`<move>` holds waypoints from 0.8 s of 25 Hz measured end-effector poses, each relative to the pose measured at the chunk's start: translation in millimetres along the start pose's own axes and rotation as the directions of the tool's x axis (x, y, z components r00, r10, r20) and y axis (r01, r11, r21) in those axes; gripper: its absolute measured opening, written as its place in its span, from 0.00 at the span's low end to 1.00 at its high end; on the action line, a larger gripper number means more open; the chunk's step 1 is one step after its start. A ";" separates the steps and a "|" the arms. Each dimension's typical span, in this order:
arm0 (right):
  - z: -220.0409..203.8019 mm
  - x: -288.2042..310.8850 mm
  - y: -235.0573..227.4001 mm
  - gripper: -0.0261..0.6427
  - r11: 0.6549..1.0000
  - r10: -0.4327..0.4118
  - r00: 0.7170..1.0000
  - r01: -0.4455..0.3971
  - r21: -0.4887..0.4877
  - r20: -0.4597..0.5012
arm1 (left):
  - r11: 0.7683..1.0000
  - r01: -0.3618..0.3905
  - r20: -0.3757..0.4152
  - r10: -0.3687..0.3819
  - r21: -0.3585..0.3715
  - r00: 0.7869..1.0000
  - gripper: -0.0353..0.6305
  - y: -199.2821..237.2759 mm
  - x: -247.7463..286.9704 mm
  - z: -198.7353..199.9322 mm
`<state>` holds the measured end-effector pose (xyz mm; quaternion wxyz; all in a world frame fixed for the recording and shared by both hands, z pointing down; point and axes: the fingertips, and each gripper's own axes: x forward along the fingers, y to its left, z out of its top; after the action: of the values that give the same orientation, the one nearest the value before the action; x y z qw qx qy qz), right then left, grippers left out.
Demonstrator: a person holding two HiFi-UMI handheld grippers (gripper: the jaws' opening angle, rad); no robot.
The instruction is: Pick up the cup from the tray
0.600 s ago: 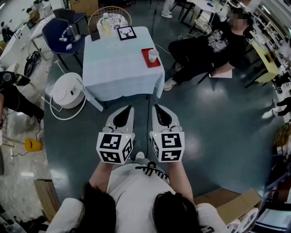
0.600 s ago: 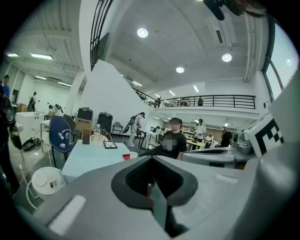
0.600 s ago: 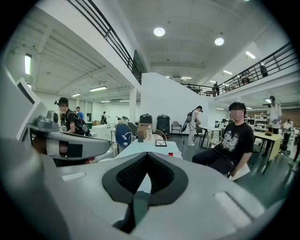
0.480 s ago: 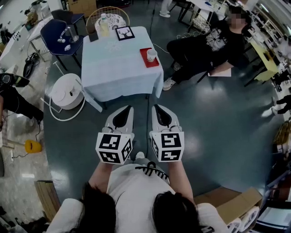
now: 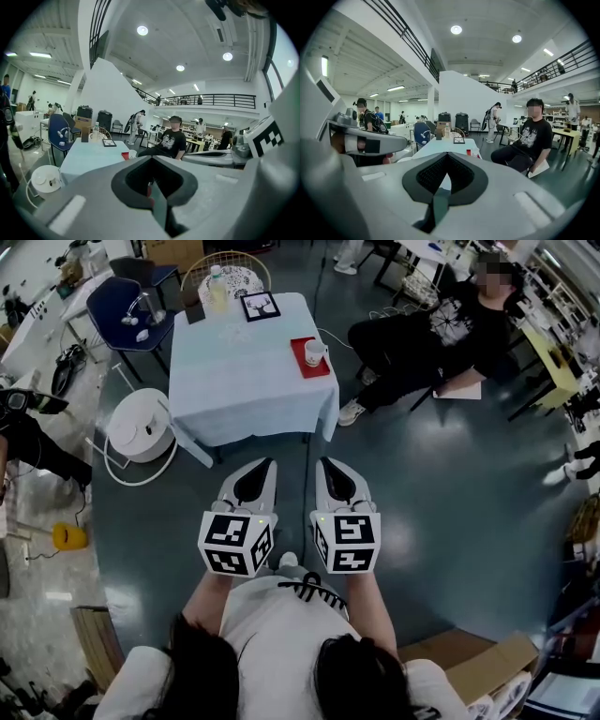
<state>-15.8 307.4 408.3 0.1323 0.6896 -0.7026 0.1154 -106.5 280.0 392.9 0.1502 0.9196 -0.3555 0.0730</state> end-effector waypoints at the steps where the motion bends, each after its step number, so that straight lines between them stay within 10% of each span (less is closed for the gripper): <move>1: -0.9 0.3 -1.8 0.07 1.000 0.002 1.000 -0.002 0.001 -0.004 | 1.000 -0.004 -0.001 0.004 -0.001 1.000 0.06 -0.6 1.4 0.2; 20: -11.3 31.7 -15.5 0.27 0.977 0.214 0.977 -0.214 0.011 -0.023 | 0.995 -0.098 -0.016 0.098 -0.029 0.995 0.06 5.3 34.3 -10.8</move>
<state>-0.5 281.2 429.5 0.1244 0.6092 -0.7706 0.1401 -85.1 258.1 412.5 0.1626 0.8982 -0.4002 0.0815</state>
